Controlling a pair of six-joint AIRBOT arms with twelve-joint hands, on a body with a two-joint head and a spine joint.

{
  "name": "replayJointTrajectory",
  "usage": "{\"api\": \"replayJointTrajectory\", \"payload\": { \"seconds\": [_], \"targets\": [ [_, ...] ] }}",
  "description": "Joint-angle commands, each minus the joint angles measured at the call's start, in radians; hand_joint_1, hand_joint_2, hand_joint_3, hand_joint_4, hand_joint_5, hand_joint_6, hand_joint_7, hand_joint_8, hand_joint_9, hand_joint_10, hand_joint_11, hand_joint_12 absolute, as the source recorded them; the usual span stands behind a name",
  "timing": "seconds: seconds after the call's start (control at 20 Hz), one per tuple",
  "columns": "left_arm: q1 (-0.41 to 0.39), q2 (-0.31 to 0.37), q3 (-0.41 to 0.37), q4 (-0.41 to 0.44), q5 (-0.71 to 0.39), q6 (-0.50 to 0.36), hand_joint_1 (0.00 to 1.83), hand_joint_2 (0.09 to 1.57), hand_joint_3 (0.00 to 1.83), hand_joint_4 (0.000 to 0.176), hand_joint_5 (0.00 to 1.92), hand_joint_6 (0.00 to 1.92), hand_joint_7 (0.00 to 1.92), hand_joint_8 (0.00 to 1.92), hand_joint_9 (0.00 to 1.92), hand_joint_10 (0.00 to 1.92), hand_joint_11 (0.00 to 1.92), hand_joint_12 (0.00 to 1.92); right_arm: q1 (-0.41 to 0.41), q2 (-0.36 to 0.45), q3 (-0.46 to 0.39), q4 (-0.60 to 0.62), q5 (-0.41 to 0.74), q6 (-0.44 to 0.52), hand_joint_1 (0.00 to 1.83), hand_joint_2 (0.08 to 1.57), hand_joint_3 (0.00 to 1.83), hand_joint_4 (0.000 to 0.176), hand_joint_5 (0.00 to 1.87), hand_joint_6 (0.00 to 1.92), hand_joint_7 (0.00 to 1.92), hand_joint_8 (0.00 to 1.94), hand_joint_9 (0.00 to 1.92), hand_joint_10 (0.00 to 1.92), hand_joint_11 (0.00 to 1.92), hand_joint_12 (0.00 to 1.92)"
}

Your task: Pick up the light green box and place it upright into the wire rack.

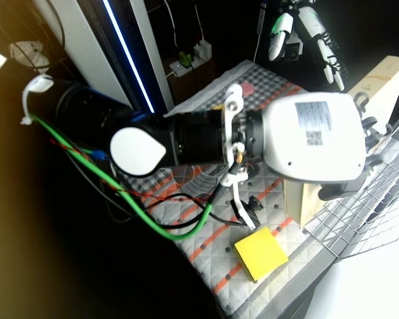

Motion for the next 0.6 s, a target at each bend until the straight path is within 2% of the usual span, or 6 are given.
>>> {"api": "replayJointTrajectory", "payload": {
  "seconds": [0.0,0.1,0.15,0.25,0.4,0.55],
  "targets": [
    [-0.013,-0.004,0.006,0.008,-0.125,-0.006,0.26,1.06,0.0,0.176,0.05,0.0,0.0,0.0,0.03,0.0,0.0,0.42,0.005,0.002,0.005,0.046,0.114,0.007,1.07,1.28,0.0,0.0,0.68,1.42,1.28,0.0,1.49,0.02,1.24,0.62],
    [-0.014,-0.006,0.006,0.009,-0.125,-0.006,0.27,1.06,0.0,0.176,0.05,0.0,0.0,0.0,0.02,0.0,0.0,0.41,-0.002,0.001,0.009,0.053,0.114,0.007,1.02,1.3,0.0,0.0,0.65,1.46,1.09,0.0,1.26,0.0,1.02,0.62],
    [-0.015,-0.006,0.006,0.009,-0.125,-0.007,0.26,1.06,0.0,0.176,0.06,0.0,0.0,0.0,0.01,0.0,0.0,0.4,-0.005,0.0,0.011,0.057,0.114,0.007,0.92,1.3,0.0,0.0,0.62,0.55,1.02,0.0,1.17,0.0,0.9,0.69],
    [-0.015,-0.006,0.006,0.009,-0.125,-0.007,0.29,1.06,0.0,0.176,0.08,0.0,0.0,0.0,0.03,0.0,0.0,0.46,-0.011,0.0,0.014,0.066,0.114,0.008,0.73,1.23,0.0,0.0,0.48,0.03,0.69,0.0,0.79,0.0,0.52,0.83],
    [-0.015,-0.007,0.006,0.009,-0.125,-0.008,0.25,1.06,0.0,0.176,0.06,0.0,0.0,0.0,0.02,0.0,0.0,0.44,-0.019,0.0,0.016,0.072,0.115,0.013,0.63,1.16,0.0,0.042,0.23,0.0,0.39,0.0,0.45,0.0,0.2,0.73],
    [-0.015,-0.008,0.006,0.009,-0.126,-0.009,0.22,1.06,0.0,0.176,0.04,0.0,0.0,0.0,0.0,0.0,0.0,0.41,-0.026,0.002,0.016,0.078,0.115,0.016,0.57,1.08,0.0,0.117,0.04,0.0,0.23,0.0,0.3,0.0,0.01,1.09]
  ]
}}
